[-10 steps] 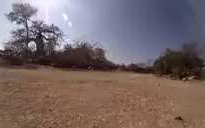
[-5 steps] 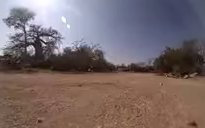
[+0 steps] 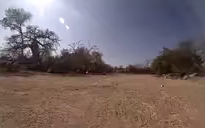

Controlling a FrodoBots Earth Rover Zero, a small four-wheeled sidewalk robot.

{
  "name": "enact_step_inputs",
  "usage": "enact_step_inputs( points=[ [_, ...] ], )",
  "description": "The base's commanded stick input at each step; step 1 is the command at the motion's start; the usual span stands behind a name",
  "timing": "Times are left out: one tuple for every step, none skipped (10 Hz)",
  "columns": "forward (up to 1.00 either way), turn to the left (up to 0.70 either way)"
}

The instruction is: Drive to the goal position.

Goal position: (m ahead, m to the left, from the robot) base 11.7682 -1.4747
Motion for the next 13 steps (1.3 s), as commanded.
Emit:
enact_step_inputs(
  points=[
    [0.50, 0.00],
    [0.50, 0.00],
    [0.50, 0.00],
    [0.50, 0.00],
    [0.50, 0.00],
    [0.50, 0.00],
    [0.50, 0.00],
    [0.50, 0.00],
    [0.50, 0.00],
    [0.50, 0.00],
    [0.50, 0.00],
    [0.50, 0.00],
    [0.50, 0.00]
  ],
)
